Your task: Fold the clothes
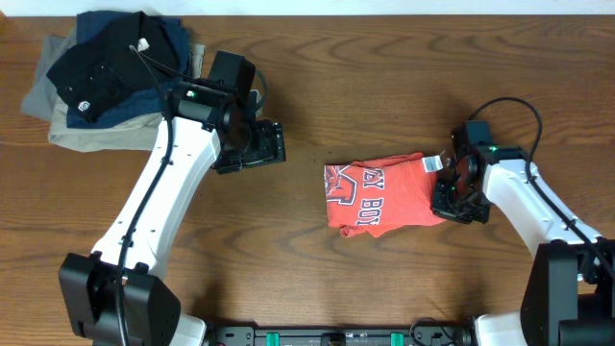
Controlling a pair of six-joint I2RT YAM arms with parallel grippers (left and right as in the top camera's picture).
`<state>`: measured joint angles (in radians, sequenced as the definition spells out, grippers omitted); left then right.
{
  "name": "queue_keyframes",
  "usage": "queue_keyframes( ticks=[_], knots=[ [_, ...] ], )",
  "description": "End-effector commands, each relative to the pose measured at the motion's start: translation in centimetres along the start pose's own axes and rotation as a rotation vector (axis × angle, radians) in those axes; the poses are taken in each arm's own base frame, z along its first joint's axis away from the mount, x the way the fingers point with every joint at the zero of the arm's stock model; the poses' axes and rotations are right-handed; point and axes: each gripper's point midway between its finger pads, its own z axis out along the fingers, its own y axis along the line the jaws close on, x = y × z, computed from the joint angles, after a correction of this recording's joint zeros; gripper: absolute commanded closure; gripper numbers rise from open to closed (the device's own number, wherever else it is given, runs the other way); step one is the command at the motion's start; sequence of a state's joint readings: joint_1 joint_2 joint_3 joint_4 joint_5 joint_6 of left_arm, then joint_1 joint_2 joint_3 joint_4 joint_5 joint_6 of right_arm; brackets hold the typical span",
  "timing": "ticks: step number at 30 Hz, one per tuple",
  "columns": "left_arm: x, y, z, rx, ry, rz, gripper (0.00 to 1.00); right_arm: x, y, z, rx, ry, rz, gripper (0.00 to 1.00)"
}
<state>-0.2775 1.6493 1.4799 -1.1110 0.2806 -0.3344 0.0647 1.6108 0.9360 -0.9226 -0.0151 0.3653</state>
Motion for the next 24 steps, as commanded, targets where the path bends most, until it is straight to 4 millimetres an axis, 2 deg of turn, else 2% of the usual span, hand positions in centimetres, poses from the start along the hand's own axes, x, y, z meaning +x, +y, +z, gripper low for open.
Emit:
queue_keyframes(
  ticks=[1, 5, 9, 11, 14, 16, 19, 21, 24],
  knots=[
    [0.1, 0.4, 0.3, -0.017, 0.007, 0.023, 0.21, -2.0, -2.2, -1.4, 0.079, -0.061, 0.093, 0.91],
    [0.0, 0.4, 0.3, -0.017, 0.006, 0.023, 0.21, -4.2, -2.2, -4.8, 0.071, -0.106, 0.114, 0.97],
    [0.1, 0.4, 0.3, -0.017, 0.007, 0.023, 0.21, -6.4, -1.3, -8.6, 0.04, -0.175, 0.094, 0.93],
    [0.0, 0.4, 0.4, -0.018, 0.008, 0.023, 0.21, -6.9, 0.2, -9.8, -0.037, -0.184, 0.045, 0.93],
    [0.0, 0.4, 0.5, -0.018, 0.008, 0.023, 0.21, -6.5, 3.9, -10.4, -0.221, -0.165, -0.079, 0.94],
    [-0.2, 0.4, 0.6, -0.017, 0.006, 0.023, 0.21, -6.1, 5.0, -10.0, -0.255, -0.147, -0.111, 0.96],
    [-0.3, 0.3, 0.7, -0.015, 0.004, 0.023, 0.21, -5.8, 5.6, -8.6, -0.245, -0.14, -0.133, 0.97],
    [-0.3, 0.4, 0.7, -0.016, 0.004, 0.023, 0.21, -5.6, 6.1, -6.2, -0.251, -0.135, -0.145, 0.97],
    [-0.2, 0.4, 0.8, -0.017, 0.008, 0.023, 0.21, -5.3, 5.9, -3.2, -0.239, -0.104, -0.134, 0.96]
  ],
)
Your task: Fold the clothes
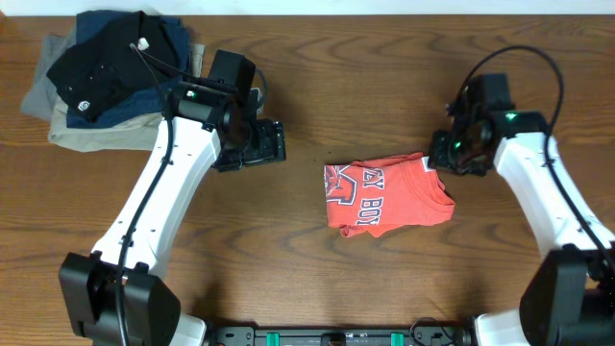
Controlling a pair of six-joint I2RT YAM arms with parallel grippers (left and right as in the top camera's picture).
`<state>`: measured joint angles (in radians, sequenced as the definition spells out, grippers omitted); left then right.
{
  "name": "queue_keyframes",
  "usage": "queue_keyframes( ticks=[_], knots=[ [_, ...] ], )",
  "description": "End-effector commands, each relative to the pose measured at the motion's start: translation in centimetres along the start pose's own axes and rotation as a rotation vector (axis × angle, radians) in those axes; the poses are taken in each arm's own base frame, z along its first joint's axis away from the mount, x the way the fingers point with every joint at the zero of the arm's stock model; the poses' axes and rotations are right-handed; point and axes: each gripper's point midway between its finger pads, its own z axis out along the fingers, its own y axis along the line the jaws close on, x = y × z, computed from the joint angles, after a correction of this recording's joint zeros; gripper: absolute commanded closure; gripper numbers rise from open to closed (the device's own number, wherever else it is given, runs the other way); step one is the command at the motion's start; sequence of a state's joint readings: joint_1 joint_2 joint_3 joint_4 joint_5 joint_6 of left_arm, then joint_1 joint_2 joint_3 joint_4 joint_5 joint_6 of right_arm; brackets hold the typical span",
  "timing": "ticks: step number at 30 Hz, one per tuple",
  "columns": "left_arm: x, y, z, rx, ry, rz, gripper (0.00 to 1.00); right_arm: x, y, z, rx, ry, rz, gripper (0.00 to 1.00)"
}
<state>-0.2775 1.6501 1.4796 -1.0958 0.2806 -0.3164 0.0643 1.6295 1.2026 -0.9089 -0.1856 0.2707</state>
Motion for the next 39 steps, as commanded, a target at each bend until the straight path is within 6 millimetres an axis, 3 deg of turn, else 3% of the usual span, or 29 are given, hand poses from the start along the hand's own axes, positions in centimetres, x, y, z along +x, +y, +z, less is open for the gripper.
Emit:
queue_keyframes(
  ticks=[1, 7, 10, 13, 14, 16, 17, 19, 20, 26, 31, 39],
  knots=[
    [0.2, 0.6, 0.8, -0.023, 0.022, 0.001, 0.21, 2.6, -0.9, 4.3, 0.0, 0.097, 0.002, 0.96],
    [0.8, 1.0, 1.5, -0.031, 0.043, -0.003, 0.21, 2.5, -3.5, 9.0, 0.089, 0.096, 0.059, 0.99],
    [1.3, 1.3, 1.9, -0.037, 0.059, -0.007, 0.21, 1.6, -3.7, 8.6, 0.109, 0.082, 0.059, 0.98],
    [1.6, 1.5, 2.4, -0.041, 0.068, -0.01, 0.21, -0.4, -3.3, 6.3, 0.129, 0.043, 0.055, 0.92],
    [1.6, 1.5, 2.5, -0.041, 0.068, -0.01, 0.21, -1.2, -3.2, 5.2, 0.144, 0.028, 0.051, 0.86],
    [1.6, 1.6, 2.6, -0.04, 0.066, -0.009, 0.14, -2.6, -2.9, 2.7, 0.165, 0.001, 0.034, 0.51],
    [1.7, 1.4, 2.9, -0.028, 0.07, -0.009, 0.1, -3.7, -2.6, 0.3, 0.19, -0.019, 0.03, 0.16],
    [1.9, 1.1, 3.2, -0.003, 0.08, -0.01, 0.04, -5.0, -2.5, -2.6, 0.214, -0.04, 0.033, 0.01],
    [2.1, 0.8, 3.5, 0.018, 0.088, -0.01, 0.0, -5.4, -2.4, -3.7, 0.219, -0.052, 0.035, 0.01],
    [3.1, -2.1, 5.9, 0.217, 0.116, 0.012, 0.02, -8.7, -3.2, -8.2, 0.208, -0.159, 0.088, 0.01],
    [4.7, -4.8, 8.3, 0.405, 0.132, 0.068, 0.02, -10.5, -6.0, -9.2, 0.211, -0.227, 0.198, 0.01],
    [6.7, -7.4, 12.4, 0.474, 0.128, 0.082, 0.02, -9.5, -9.4, -9.8, 0.242, -0.193, 0.285, 0.01]
  ],
)
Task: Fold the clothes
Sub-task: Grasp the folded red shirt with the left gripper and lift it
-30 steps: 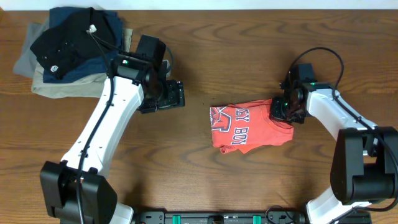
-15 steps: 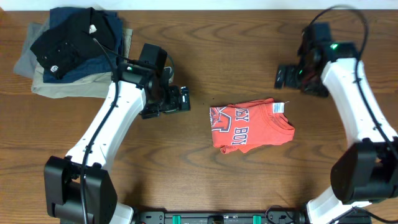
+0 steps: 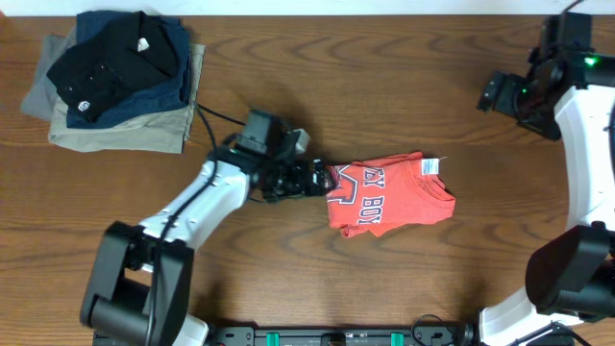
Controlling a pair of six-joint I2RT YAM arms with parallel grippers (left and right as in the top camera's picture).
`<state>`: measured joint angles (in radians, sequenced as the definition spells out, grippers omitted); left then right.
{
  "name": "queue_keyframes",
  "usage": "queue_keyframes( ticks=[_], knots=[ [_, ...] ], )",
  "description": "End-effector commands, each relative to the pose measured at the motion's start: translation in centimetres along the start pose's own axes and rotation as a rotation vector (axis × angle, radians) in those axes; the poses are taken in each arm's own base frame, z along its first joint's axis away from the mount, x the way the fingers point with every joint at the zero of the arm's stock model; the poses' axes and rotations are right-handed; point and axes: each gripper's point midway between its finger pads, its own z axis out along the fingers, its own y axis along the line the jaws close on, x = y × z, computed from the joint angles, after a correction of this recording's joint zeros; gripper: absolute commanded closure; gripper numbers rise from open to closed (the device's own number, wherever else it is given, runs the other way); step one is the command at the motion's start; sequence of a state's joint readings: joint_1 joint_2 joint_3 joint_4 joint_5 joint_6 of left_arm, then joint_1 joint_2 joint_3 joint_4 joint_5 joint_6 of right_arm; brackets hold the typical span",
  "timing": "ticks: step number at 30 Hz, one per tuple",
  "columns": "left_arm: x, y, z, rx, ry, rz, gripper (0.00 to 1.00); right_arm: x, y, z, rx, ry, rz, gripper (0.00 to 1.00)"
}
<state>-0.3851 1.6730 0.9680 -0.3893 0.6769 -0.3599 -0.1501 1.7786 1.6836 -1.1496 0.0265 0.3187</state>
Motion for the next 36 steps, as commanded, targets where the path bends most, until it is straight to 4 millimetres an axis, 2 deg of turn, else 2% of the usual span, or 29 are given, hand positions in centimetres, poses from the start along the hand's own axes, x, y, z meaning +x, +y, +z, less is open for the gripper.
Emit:
queue_keyframes(
  ticks=[1, 9, 17, 20, 23, 24, 25, 26, 31, 34, 36],
  knots=[
    [1.5, -0.8, 2.6, 0.044, 0.059, -0.045, 0.02, -0.1, -1.3, -0.7, 0.02, -0.001, 0.042, 0.01],
    [3.3, -0.3, 7.4, 0.033, 0.14, -0.074, 0.02, 1.2, -1.7, -0.7, 0.037, 0.05, 0.04, 0.01],
    [3.2, -0.7, 8.6, 0.048, 0.133, -0.052, 0.02, 1.2, -1.7, -0.7, 0.037, 0.05, 0.04, 0.01],
    [2.8, -0.8, 8.7, 0.049, 0.117, -0.04, 0.25, 1.2, -1.7, -0.7, 0.037, 0.05, 0.04, 0.01],
    [2.1, -0.2, 8.7, 0.013, 0.084, -0.049, 0.72, 1.2, -1.7, -0.7, 0.037, 0.05, 0.04, 0.01],
    [1.9, 0.1, 8.7, -0.002, 0.073, -0.062, 0.85, 1.2, -1.7, -0.7, 0.037, 0.05, 0.04, 0.01],
    [1.7, 0.2, 8.6, -0.01, 0.066, -0.067, 0.91, 1.2, -1.7, -0.7, 0.037, 0.05, 0.04, 0.01],
    [1.5, 0.3, 8.6, -0.012, 0.059, -0.069, 0.94, 1.2, -1.7, -0.7, 0.037, 0.05, 0.04, 0.01],
    [-0.4, 1.2, 7.2, -0.022, 0.034, -0.066, 0.94, 1.2, -1.7, -0.7, 0.037, 0.05, 0.04, 0.01],
    [-2.3, 2.3, 5.3, -0.051, 0.023, -0.052, 0.94, 1.2, -1.7, -0.7, 0.037, 0.05, 0.04, 0.01],
    [-3.8, 3.7, 3.5, -0.113, 0.005, -0.05, 0.94, 1.2, -1.7, -0.7, 0.037, 0.05, 0.04, 0.01]
  ],
)
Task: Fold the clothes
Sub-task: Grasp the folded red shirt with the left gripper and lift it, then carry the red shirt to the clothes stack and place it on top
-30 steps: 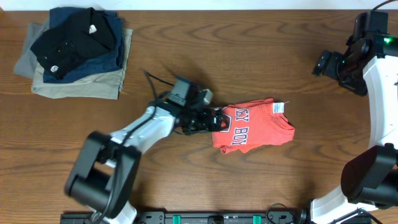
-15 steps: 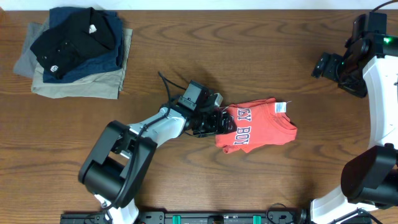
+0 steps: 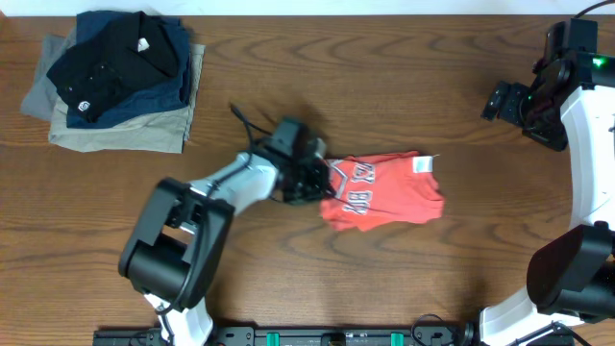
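Note:
A folded red shirt (image 3: 389, 195) with white lettering lies a little right of the table's middle, slightly askew. My left gripper (image 3: 322, 183) sits low at the shirt's left edge with its fingers closed into the cloth, and that edge is bunched up toward it. My right gripper (image 3: 502, 100) hangs far off at the back right, away from the shirt, and holds nothing. Its fingers look parted.
A stack of folded clothes (image 3: 115, 82), black and navy on top of khaki, stands at the back left corner. The left arm's cable (image 3: 240, 120) loops over the table behind the gripper.
My left gripper has pushed in from just left of the shirt onto its left edge. The shirt has turned a little and its left edge has bunched up. The right arm has barely moved.
At first my right gripper was at the shirt's right end and my left hung near the stack. Then the right gripper was above the shirt's tag corner, then at the back right with my left beside the shirt. Now my left grips its edge.

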Controlling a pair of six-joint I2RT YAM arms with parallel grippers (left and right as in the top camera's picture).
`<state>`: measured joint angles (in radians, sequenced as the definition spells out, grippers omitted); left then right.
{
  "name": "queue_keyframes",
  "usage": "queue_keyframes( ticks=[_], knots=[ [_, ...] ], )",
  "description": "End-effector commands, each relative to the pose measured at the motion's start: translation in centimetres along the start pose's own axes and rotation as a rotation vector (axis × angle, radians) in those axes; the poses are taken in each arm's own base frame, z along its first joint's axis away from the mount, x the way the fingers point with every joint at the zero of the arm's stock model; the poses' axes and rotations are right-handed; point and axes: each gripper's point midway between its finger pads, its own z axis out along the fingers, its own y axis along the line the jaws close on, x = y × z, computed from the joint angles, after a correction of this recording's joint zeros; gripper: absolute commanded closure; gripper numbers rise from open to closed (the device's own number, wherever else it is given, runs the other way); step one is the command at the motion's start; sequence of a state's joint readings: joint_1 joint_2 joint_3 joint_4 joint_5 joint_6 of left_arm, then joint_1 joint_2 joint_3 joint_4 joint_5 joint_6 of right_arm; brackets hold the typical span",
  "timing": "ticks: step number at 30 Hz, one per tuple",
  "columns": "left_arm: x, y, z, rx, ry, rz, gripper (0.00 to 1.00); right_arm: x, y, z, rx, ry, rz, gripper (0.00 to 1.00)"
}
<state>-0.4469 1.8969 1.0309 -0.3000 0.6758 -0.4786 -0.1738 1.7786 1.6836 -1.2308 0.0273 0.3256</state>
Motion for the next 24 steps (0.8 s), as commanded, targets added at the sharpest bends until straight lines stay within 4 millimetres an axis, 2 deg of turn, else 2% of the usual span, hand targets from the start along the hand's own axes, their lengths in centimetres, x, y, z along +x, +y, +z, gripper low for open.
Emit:
queue_keyframes(
  ticks=[1, 9, 15, 18, 24],
  knots=[
    [-4.7, 2.7, -3.8, -0.131, -0.106, 0.064, 0.94, -0.4, -0.2, -0.7, 0.003, -0.025, 0.014, 0.01],
    [-11.9, 8.1, -14.1, -0.439, -0.288, 0.124, 0.94, -0.4, -0.2, -0.7, 0.003, -0.025, 0.014, 0.01],
    [-16.7, 11.1, -20.9, -0.528, -0.474, 0.14, 0.94, -0.4, -0.2, -0.7, 0.003, -0.025, 0.014, 0.01],
    [-18.6, 12.7, -23.7, -0.576, -0.58, 0.129, 0.94, -0.4, -0.2, -0.7, 0.003, -0.025, 0.014, 0.01],
    [-21.7, 13.7, -27.8, -0.602, -0.75, 0.171, 0.94, -0.4, -0.2, -0.7, 0.003, -0.025, 0.014, 0.01]
  ],
)
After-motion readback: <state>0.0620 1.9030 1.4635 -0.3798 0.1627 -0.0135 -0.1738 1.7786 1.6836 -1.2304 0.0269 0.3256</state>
